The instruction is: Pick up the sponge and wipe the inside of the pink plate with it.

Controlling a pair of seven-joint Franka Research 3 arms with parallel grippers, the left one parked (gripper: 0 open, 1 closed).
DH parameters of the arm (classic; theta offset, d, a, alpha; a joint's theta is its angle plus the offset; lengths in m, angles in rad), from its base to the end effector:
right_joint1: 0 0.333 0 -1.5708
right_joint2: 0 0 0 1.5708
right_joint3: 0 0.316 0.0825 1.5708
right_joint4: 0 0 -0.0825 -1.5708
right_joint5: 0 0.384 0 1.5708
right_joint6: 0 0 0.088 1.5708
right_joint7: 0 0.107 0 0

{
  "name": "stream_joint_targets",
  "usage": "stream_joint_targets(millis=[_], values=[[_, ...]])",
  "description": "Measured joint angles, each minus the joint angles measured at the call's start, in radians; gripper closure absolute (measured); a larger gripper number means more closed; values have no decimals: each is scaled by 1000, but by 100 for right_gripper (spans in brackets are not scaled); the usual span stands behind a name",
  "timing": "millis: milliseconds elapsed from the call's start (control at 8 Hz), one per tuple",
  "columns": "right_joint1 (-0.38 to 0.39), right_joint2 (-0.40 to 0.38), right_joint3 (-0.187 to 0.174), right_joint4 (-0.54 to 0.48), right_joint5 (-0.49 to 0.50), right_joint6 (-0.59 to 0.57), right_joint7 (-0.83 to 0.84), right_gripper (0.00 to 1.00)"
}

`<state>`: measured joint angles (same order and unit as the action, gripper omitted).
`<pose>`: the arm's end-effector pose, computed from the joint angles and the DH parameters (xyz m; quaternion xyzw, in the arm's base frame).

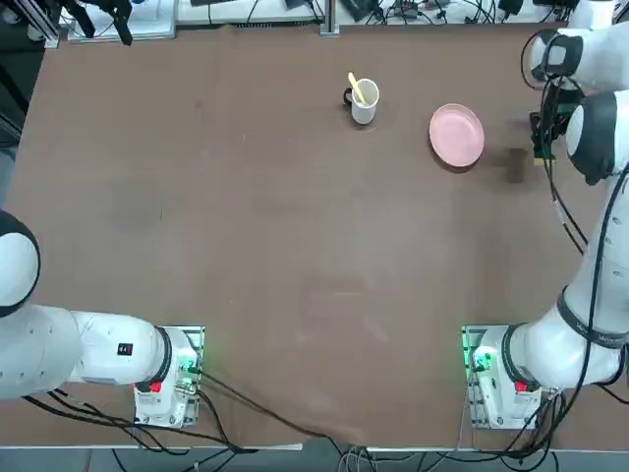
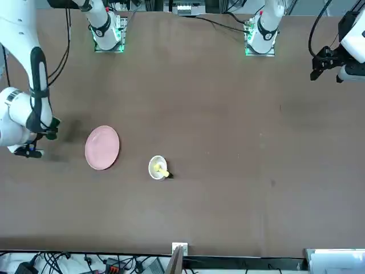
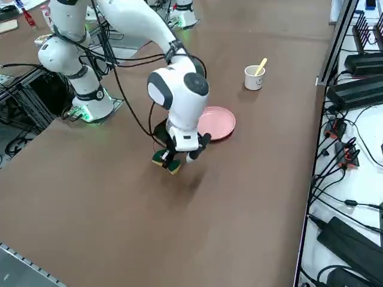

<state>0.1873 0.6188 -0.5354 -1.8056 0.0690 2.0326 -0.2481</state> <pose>0.5861 -0.1893 0.2213 0.9792 -0.0511 -0.1809 0.0767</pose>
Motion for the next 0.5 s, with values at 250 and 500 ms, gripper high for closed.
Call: stream_joint_targets(millis=[250, 500], values=[[3, 5, 17, -1, 0, 3, -1, 61], [24, -10, 26, 8, 1, -2, -1, 23]])
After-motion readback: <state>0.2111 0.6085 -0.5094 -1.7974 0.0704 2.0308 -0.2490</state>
